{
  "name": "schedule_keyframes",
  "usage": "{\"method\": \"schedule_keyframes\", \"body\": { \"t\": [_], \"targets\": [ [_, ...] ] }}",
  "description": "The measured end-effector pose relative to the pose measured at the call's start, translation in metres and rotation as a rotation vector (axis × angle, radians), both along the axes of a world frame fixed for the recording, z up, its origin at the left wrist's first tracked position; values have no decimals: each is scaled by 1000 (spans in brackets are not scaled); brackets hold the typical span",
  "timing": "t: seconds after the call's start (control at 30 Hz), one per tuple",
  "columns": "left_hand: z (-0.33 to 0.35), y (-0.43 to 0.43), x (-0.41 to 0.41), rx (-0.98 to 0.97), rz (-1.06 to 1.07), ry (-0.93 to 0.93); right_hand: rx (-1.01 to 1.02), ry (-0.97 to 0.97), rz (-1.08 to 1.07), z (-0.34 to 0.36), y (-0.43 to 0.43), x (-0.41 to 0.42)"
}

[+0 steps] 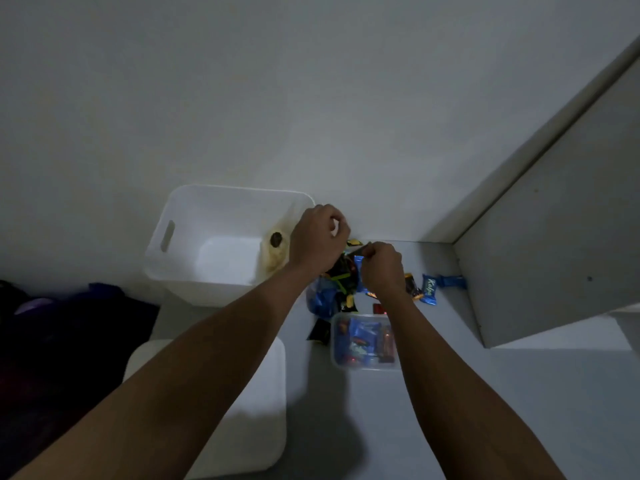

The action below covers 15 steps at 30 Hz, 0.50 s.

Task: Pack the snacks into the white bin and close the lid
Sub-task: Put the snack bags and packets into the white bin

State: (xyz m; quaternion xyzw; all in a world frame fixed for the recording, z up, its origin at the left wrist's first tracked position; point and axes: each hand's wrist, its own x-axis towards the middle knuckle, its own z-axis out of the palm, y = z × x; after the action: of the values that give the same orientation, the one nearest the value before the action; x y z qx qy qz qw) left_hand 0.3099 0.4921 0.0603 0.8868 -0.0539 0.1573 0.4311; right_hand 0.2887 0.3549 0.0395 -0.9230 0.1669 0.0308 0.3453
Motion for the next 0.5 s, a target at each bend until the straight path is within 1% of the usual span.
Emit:
{"method": "schedule_keyframes", "body": {
  "t": [0.03, 0.1, 0.2, 0.27, 0.37, 0.43, 0.5],
  "targets": [
    [-2, -13, -5, -1, -32, 7, 27, 10, -38, -7, -14, -2],
    [-17, -36, -15, 8, -91, 96, 101, 45, -136, -22, -41, -5],
    [-50, -58, -39, 74, -154, 337, 240, 107, -195, -55, -76, -6],
    [-76, -65, -52, 187, -203, 456, 299, 142, -184, -74, -91, -5],
    [-111, -68, -66, 413, -330, 583, 392, 209, -142, -95, -103, 4],
    [-128, -72, -74, 549, -377, 638, 502, 295, -130, -105, -103, 12],
    [-135, -78, -80, 645, -354, 628, 639, 390, -160, -122, -100, 22]
  ]
}}
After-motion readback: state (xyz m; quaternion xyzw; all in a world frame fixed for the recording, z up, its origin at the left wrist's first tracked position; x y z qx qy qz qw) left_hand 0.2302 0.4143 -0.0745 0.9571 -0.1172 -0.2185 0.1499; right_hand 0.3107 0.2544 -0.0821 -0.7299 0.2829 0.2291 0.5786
